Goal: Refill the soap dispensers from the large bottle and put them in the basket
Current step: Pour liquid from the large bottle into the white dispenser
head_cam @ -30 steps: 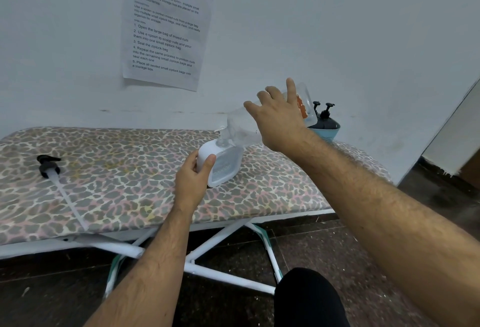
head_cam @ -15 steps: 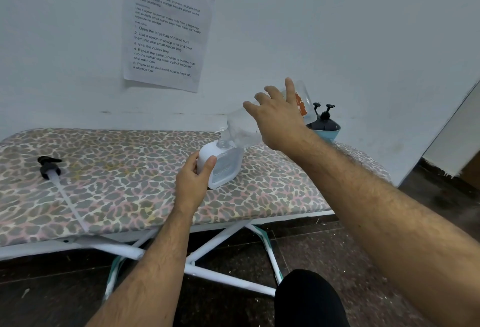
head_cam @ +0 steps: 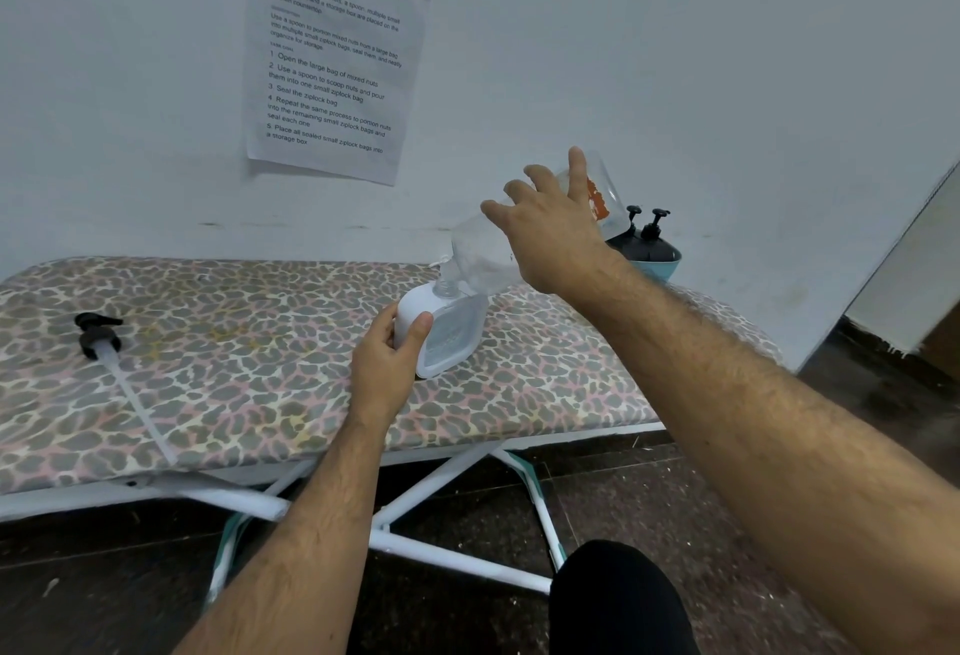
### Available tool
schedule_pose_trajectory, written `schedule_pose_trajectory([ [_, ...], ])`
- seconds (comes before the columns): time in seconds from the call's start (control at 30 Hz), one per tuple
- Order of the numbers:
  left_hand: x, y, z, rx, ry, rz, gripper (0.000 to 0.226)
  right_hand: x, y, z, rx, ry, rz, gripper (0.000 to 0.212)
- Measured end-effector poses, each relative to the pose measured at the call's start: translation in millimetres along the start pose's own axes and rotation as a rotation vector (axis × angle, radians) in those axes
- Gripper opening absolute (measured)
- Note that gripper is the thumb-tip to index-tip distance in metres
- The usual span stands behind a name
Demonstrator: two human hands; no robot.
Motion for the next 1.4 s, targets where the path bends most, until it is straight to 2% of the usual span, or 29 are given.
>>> schedule_pose_trajectory([
  [0.23, 0.8, 0.7, 0.7, -0.002, 0.0, 0.006, 0.028, 2.7, -1.3, -1.6, -0.02, 0.0, -0.013, 0.066],
  [0.5, 0.9, 0.6, 0.4, -0.007, -0.002, 0.012, 0.038, 4.2, -2.3, -5.3, -0.035, 0.0, -0.03, 0.063],
  [1.4, -0.6, 0.2, -0.9, 0.007, 0.005, -0.021, 0.044, 12.3, -5.9, -11.0, -0.087, -0.004, -0.096, 0.063],
])
Point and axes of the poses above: each hand's wrist, its own x-axis towards the middle knuckle, its own z-axis out of the palm, y = z × x, the point moved 10 cm from there along x, towards the middle knuckle, and after that the axes turned 4 degrees about -z, right-handed, at the moved point
